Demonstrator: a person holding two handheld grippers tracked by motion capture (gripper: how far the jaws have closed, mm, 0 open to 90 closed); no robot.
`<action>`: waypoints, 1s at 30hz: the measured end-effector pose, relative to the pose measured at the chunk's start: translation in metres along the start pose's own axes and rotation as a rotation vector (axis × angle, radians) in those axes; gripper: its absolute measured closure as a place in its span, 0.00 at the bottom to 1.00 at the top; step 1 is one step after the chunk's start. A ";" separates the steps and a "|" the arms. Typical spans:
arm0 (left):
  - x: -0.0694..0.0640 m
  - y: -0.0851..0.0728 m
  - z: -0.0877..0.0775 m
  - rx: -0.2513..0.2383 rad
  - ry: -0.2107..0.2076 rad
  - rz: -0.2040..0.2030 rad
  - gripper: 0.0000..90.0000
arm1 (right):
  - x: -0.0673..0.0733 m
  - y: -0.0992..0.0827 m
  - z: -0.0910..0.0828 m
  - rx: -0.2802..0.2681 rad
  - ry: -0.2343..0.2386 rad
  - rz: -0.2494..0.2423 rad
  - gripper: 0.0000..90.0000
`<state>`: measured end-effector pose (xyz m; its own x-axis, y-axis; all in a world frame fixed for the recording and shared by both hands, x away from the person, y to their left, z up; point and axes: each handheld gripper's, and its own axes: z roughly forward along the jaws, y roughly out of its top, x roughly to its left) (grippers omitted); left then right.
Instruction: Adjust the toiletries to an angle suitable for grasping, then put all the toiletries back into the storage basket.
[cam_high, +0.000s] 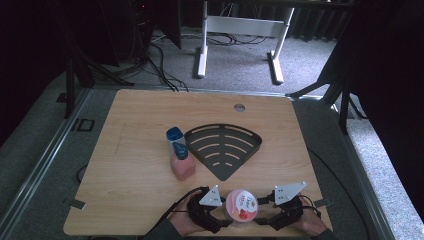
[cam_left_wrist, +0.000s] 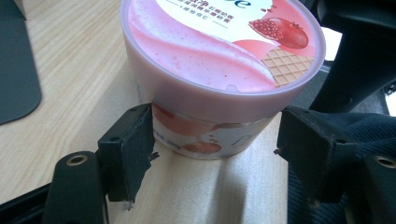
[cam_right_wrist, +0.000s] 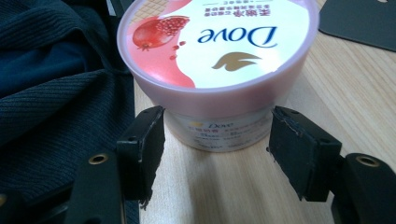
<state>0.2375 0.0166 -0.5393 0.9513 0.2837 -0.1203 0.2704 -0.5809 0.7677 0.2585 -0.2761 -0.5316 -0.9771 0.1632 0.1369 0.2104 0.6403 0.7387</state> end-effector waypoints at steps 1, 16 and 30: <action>0.001 0.000 0.000 0.004 0.004 0.001 0.31 | 0.000 0.001 0.000 0.003 -0.003 0.000 0.39; 0.004 0.005 0.004 0.010 0.043 0.001 0.24 | -0.005 0.007 0.004 0.012 -0.036 -0.009 0.35; 0.010 0.005 0.006 -0.001 0.053 0.005 0.20 | -0.002 0.012 0.008 0.020 -0.087 0.003 0.33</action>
<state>0.2494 0.0119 -0.5400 0.9434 0.3211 -0.0833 0.2658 -0.5815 0.7689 0.2638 -0.2627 -0.5278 -0.9700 0.2294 0.0808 0.2152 0.6545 0.7248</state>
